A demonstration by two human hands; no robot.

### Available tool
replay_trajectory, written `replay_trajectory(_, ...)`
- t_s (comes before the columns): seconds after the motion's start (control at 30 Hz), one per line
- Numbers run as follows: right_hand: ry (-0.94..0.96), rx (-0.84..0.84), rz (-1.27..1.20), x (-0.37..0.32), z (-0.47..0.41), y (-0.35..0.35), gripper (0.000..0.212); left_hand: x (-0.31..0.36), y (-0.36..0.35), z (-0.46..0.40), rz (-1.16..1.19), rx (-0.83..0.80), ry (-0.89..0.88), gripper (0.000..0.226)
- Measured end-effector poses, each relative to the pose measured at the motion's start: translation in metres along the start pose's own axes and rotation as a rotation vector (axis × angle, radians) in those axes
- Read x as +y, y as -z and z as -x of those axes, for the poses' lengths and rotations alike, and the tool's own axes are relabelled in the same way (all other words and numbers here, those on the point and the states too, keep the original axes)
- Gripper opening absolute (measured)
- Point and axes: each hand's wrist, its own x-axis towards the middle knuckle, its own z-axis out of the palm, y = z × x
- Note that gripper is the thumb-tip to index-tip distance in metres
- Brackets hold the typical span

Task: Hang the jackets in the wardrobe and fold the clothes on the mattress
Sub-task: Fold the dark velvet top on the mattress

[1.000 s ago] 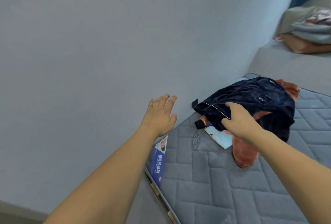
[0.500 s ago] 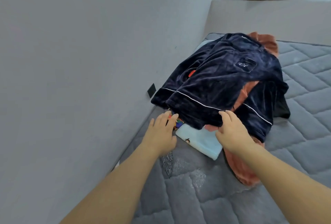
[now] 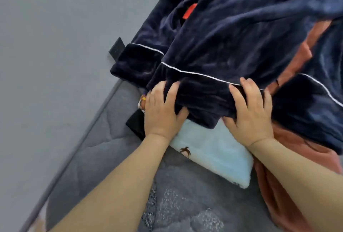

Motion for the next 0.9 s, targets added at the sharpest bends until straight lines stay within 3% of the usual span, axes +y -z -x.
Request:
replay_trajectory(0.1, 0.008, 0.026, -0.025, 0.003, -0.001, -0.001, 0.068, -0.002, -0.009, 0.003, 0.004, 0.109, -0.013, 0.056)
replay_trajectory(0.6, 0.048, -0.027, -0.098, 0.010, -0.004, -0.003, 0.081, -0.004, -0.015, -0.002, 0.027, 0.126, -0.019, 0.048)
replay_trajectory(0.83, 0.010, 0.159, -0.232, 0.007, -0.005, 0.010, 0.034, 0.014, 0.017, -0.013, 0.135, 0.013, 0.121, 0.044)
replay_trajectory(0.9, -0.004, 0.164, -0.303, 0.002, -0.003, 0.030, 0.020, 0.029, 0.037, -0.009, 0.139, 0.039, 0.065, 0.036)
